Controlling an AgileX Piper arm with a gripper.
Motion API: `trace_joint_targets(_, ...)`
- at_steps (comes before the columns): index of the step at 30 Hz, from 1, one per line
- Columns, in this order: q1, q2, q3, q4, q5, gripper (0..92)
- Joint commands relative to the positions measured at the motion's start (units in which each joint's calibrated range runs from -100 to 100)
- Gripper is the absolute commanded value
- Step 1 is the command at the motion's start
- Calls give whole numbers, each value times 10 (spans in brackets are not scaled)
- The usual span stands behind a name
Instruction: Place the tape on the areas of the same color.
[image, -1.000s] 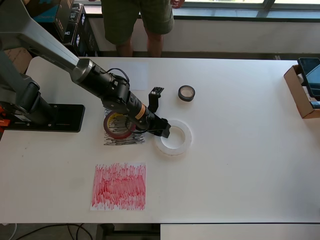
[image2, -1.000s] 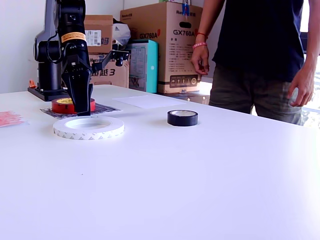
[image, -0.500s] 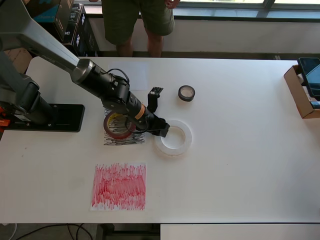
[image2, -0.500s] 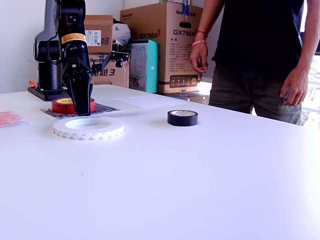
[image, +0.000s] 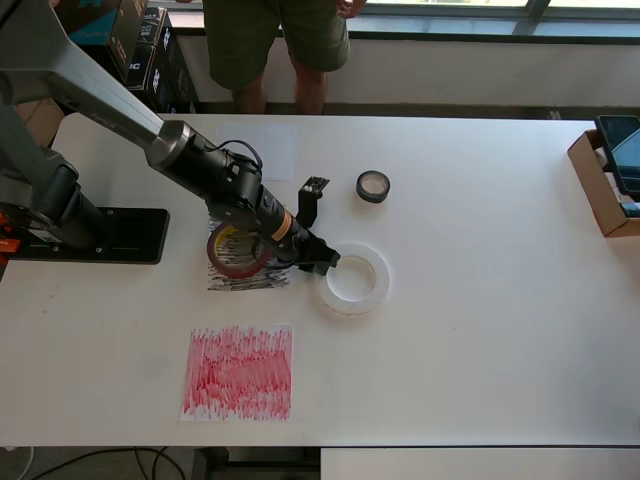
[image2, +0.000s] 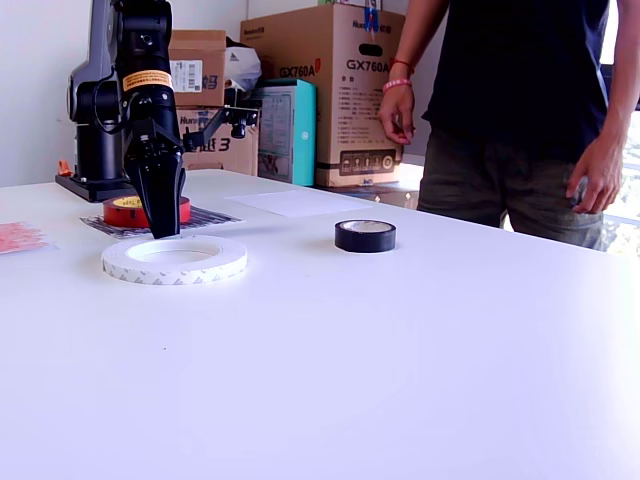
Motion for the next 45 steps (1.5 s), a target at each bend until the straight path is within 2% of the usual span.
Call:
trace_joint_targets(1,3,-6,-37,2,-17,438)
trace_joint_targets(7,1,-6,-47,5,-16,543)
trace_joint_targets(19,-18,17,-42,6,-16,540)
trace_joint_targets(22,-28,18,-39,16,-16,450)
trace_joint_targets(26,-33,18,-46,70,-15,213)
trace_joint_targets(28,-34,17,-46,86,-15,122)
trace_joint_targets(34,-31,17,-42,89,64,55)
trace_joint_targets(40,-27,11,-42,90,69,50)
trace_joint_targets(43,-19,8,-45,90,69,0)
trace_joint_targets(45,-14,8,-48,90,80,2)
